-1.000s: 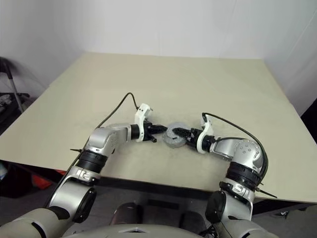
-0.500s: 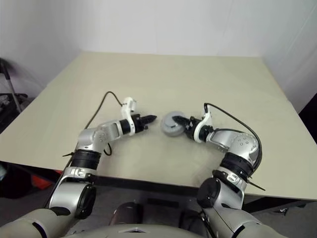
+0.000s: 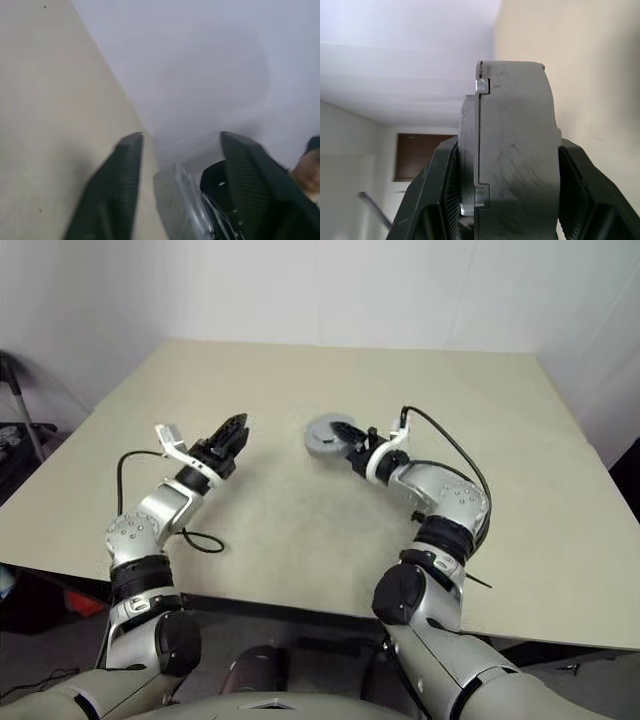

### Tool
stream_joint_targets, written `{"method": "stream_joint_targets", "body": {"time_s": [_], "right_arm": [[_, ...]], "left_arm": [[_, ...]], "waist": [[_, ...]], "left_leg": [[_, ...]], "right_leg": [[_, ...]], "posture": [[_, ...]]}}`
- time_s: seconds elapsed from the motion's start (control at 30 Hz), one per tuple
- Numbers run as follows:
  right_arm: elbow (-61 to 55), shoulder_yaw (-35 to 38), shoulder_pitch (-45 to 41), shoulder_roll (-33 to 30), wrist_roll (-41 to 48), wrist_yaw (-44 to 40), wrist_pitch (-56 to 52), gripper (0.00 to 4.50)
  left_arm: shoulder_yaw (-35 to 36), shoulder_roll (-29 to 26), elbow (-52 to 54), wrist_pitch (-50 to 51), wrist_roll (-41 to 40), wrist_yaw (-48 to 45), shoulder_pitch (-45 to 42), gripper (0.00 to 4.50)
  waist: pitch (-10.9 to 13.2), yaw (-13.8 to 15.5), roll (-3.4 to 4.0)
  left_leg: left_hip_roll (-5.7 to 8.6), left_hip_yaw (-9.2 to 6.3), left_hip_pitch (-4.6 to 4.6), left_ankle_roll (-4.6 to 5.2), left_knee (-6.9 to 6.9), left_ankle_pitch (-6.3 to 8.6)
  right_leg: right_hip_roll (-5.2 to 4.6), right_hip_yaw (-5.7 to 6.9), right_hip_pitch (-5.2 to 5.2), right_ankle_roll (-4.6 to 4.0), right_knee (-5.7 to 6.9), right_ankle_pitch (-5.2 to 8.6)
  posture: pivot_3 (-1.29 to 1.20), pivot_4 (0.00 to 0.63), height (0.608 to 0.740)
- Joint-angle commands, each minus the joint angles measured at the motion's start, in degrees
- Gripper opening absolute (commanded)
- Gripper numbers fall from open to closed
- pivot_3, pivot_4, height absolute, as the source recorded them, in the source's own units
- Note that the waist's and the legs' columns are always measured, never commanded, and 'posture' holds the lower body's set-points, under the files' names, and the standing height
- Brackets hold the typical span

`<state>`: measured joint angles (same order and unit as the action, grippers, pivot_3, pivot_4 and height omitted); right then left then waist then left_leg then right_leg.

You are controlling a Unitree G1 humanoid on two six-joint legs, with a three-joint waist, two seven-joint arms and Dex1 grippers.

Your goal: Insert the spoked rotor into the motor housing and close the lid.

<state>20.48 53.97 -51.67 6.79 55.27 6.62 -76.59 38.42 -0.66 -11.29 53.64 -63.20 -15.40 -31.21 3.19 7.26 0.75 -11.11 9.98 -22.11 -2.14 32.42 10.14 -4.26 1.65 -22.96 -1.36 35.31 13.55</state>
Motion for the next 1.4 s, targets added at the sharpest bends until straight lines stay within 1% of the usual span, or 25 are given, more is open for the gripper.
{"method": "stream_joint_targets", "body": {"time_s": [0.03, 0.07, 0.2, 0.37, 0.5, 0.73, 0.83, 0.93, 0.97, 1.13, 1.2, 1.27, 1.3, 1.4], "right_arm": [[0.7, -1.3, -5.4, 5.3, 7.9, 2.1, 1.5, 2.08], [0.9, -2.3, -5.6, 5.5, 8.9, 2.4, 1.2, 2.08], [1.7, -5.9, -5.6, 6.0, 13.3, 3.8, 0.1, 2.08], [2.3, -11.3, -3.6, 5.9, 15.5, 4.7, -1.2, 2.08], [2.2, -14.1, -2.3, 5.2, 17.3, 5.0, -0.7, 2.08], [1.2, -17.8, -0.4, 4.6, 19.6, 5.9, 0.8, 2.08], [0.8, -18.6, 0.3, 4.2, 20.4, 6.4, 2.0, 2.08], [0.7, -19.6, 0.9, 3.9, 21.4, 7.1, 3.0, 2.08], [0.7, -19.9, 1.0, 3.7, 21.7, 7.3, 3.3, 2.08], [1.1, -21.3, 1.3, 3.0, 22.3, 7.5, 5.0, 2.08], [0.3, -22.6, 1.5, 2.5, 20.9, 5.9, 6.4, 2.08], [-0.4, -23.8, 1.7, 1.9, 20.0, 4.2, 7.7, 2.80], [-0.6, -24.4, 1.8, 1.7, 19.6, 3.9, 8.3, 3.02], [-2.3, -26.9, 2.4, 0.8, 16.0, 3.8, 12.1, 4.09]], "left_arm": [[0.1, 1.8, 3.6, 5.6, -11.6, 3.6, 1.7, 3.68], [-0.5, 2.2, 4.1, 7.0, -13.9, 4.6, 2.5, 3.99], [-2.9, 3.2, 4.6, 8.6, -18.9, 6.3, 4.4, 3.99], [-5.1, 4.5, 5.6, 6.2, -23.7, 8.1, 3.7, 3.99], [-7.0, 4.1, 3.5, 3.9, -24.0, 8.6, 2.1, 3.99], [-10.2, 3.2, -0.2, 0.7, -20.9, 6.6, -0.5, 3.99], [-10.7, 2.8, -0.3, -1.0, -19.7, 6.4, -0.2, 3.40], [-11.0, 2.5, -0.4, -1.4, -19.3, 6.1, 0.0, 2.36], [-11.1, 2.5, -0.4, -1.5, -19.3, 6.0, 0.0, 2.22], [-11.2, 2.4, -1.0, -1.6, -19.6, 6.4, 0.0, 2.22], [-11.5, 2.1, -2.1, -1.3, -19.2, 6.6, -0.2, 2.22], [-11.5, 1.8, -2.8, -1.4, -18.9, 6.6, -0.5, 2.22], [-11.6, 1.7, -2.9, -1.4, -18.7, 6.6, -0.6, 2.22], [-11.7, 1.4, -3.4, -1.7, -18.1, 6.4, -0.8, 2.22]], "waist": [[0.0, 0.0, -0.02], [0.0, 0.1, -0.04], [0.0, 0.0, -0.09], [0.1, 0.0, -0.10], [0.0, 0.0, -0.12], [0.0, 0.0, -0.17], [0.0, 0.0, -0.17], [0.0, 0.0, -0.18], [0.0, 0.0, -0.18], [0.0, 0.0, -0.18], [0.0, 0.0, -0.19], [0.0, 0.0, -0.20], [0.0, 0.0, -0.20], [0.0, 0.0, -0.21]], "left_leg": [[-0.01, 0.00, -0.01, 0.00, 0.03, 0.00], [0.00, 0.00, -0.01, 0.00, 0.08, 0.00], [0.00, -0.03, -0.02, 0.00, 0.20, 0.00], [-0.01, -0.03, -0.01, -0.02, 0.33, -0.01], [0.00, -0.04, -0.01, -0.09, 0.39, -0.04], [0.03, -0.08, -0.03, -0.09, 0.56, -0.05], [0.03, -0.08, -0.02, -0.10, 0.59, -0.05], [0.03, -0.08, -0.02, -0.10, 0.60, -0.05], [0.03, -0.08, -0.03, -0.10, 0.61, -0.05], [0.03, -0.08, -0.02, -0.10, 0.63, -0.05], [0.03, -0.09, -0.02, -0.10, 0.64, -0.05], [0.03, -0.09, -0.02, -0.11, 0.67, -0.06], [0.03, -0.10, -0.03, -0.11, 0.67, -0.06], [0.03, -0.10, -0.03, -0.11, 0.69, -0.06]], "right_leg": [[0.00, 0.00, 0.00, 0.01, 0.01, 0.00], [0.00, -0.01, 0.01, 0.02, 0.03, -0.01], [0.00, -0.02, 0.07, 0.11, 0.04, -0.06], [0.00, -0.06, 0.11, 0.20, 0.11, -0.10], [0.00, -0.08, 0.14, 0.25, 0.12, -0.13], [-0.02, -0.12, 0.22, 0.40, 0.13, -0.21], [-0.02, -0.12, 0.22, 0.41, 0.17, -0.22], [-0.01, -0.12, 0.22, 0.40, 0.19, -0.22], [-0.02, -0.12, 0.22, 0.40, 0.21, -0.22], [-0.02, -0.12, 0.22, 0.40, 0.23, -0.22], [-0.02, -0.12, 0.22, 0.40, 0.25, -0.22], [-0.02, -0.12, 0.23, 0.40, 0.27, -0.22], [-0.02, -0.11, 0.23, 0.40, 0.27, -0.22], [-0.02, -0.11, 0.22, 0.41, 0.30, -0.22]], "posture": [[0.00, 0.000, 0.740], [0.00, 0.000, 0.740], [0.00, 0.000, 0.740], [0.00, 0.000, 0.740], [0.00, 0.000, 0.740], [0.00, 0.000, 0.740], [0.00, 0.000, 0.740], [0.00, 0.000, 0.740], [0.00, 0.000, 0.740], [0.00, 0.000, 0.740], [0.00, 0.000, 0.740], [0.00, 0.000, 0.740], [0.00, 0.000, 0.740], [0.00, 0.000, 0.740]]}}
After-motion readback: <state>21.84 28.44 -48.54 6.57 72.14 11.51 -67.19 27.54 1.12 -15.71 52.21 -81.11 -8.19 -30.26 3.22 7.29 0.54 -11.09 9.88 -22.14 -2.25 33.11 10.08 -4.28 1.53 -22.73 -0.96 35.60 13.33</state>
